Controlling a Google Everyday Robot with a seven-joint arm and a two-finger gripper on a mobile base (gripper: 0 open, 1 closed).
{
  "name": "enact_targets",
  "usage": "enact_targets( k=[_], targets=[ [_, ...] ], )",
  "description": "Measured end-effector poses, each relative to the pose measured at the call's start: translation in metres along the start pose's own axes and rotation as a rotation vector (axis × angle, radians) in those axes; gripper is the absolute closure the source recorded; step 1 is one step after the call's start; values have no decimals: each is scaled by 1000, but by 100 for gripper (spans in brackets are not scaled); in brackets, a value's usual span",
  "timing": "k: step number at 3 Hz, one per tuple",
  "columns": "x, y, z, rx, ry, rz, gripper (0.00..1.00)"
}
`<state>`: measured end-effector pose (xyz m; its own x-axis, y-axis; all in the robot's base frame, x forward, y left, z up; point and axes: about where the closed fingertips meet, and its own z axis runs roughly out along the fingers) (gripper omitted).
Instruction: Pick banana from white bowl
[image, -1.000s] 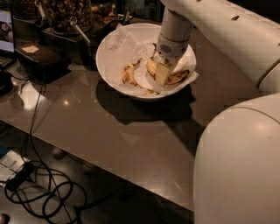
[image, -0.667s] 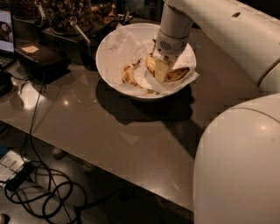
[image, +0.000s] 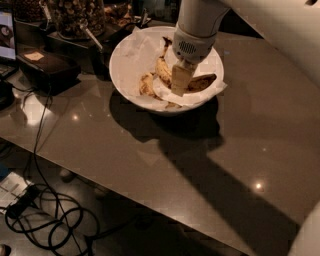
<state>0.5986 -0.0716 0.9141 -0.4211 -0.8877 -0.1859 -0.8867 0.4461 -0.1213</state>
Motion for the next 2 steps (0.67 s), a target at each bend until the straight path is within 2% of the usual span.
enact_targets(
  k=[1, 2],
  targets=[
    [-1, 0, -3, 10, -9, 0, 100],
    [-7, 18, -11, 27, -9, -26, 100]
  ],
)
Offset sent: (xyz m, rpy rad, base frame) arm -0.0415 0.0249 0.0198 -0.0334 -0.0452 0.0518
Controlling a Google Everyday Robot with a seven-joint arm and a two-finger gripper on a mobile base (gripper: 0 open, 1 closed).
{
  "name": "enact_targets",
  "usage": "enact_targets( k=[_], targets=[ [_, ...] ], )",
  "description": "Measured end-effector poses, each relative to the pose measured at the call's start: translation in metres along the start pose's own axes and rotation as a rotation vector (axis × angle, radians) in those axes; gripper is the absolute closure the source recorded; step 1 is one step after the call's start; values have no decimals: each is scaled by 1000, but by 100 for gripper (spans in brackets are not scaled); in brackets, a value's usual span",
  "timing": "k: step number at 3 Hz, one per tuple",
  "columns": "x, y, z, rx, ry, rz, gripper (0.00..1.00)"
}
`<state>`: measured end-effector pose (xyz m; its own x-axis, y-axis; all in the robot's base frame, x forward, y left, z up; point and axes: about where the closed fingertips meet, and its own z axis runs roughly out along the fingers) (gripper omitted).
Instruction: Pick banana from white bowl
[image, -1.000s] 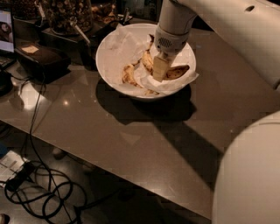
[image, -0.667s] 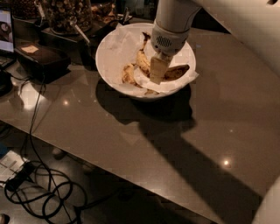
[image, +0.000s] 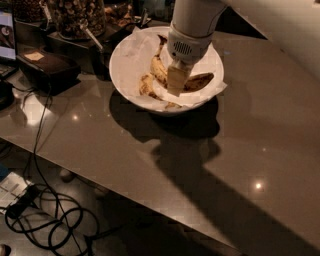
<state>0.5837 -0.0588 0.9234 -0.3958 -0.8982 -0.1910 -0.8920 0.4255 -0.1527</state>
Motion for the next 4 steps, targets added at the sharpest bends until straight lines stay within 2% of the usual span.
enact_targets(
  k=[1, 2, 3, 4],
  targets=[
    [-5, 40, -14, -8, -32, -85, 100],
    [-7, 70, -32, 2, -58, -147, 100],
    [-7, 71, -34, 5, -60, -148, 100],
    [-8, 93, -43, -10, -98, -170, 100]
  ],
)
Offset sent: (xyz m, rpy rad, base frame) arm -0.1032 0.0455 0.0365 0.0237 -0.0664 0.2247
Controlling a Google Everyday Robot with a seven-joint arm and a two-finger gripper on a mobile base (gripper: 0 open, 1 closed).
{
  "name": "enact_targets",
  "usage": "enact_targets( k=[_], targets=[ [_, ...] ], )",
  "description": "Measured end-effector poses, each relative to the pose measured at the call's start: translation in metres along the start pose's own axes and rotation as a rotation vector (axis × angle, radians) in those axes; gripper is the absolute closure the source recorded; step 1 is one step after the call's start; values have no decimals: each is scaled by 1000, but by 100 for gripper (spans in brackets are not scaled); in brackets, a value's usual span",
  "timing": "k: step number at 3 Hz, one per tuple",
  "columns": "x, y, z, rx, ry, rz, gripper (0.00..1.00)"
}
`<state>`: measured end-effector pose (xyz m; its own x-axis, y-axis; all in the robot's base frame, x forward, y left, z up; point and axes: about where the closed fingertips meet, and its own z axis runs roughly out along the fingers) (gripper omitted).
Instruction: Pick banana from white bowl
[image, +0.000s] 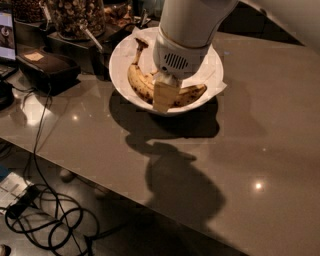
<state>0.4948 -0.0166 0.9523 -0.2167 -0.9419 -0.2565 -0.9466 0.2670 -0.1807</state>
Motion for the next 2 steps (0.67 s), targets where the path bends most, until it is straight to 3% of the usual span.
enact_targets(
  k=[2],
  targets=[
    [-24, 45, -5, -48, -60, -84, 100]
  ],
)
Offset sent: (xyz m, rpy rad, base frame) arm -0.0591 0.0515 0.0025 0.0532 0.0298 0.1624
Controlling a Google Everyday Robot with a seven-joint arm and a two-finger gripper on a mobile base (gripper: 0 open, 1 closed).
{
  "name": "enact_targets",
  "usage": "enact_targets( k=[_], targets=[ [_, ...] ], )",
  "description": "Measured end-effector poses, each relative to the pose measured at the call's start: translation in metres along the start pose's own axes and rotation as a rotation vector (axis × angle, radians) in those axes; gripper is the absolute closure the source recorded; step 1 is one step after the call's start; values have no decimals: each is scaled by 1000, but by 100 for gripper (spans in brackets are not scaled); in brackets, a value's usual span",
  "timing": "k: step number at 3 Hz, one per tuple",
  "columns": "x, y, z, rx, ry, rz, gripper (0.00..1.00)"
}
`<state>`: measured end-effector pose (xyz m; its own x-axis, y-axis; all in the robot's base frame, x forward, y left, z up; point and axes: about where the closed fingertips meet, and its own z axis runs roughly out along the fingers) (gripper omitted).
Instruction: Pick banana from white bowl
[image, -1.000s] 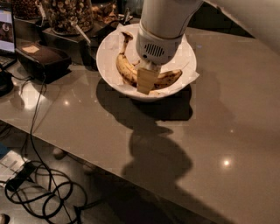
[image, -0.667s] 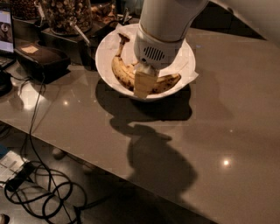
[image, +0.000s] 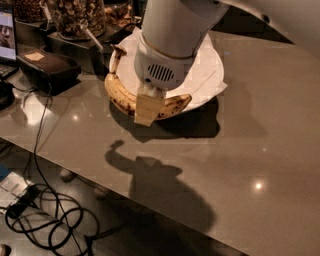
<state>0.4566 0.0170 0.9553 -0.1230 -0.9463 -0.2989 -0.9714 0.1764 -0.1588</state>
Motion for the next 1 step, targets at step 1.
enact_targets(
  k=[1],
  targets=[
    [0, 0, 0, 0, 0, 0, 100]
  ],
)
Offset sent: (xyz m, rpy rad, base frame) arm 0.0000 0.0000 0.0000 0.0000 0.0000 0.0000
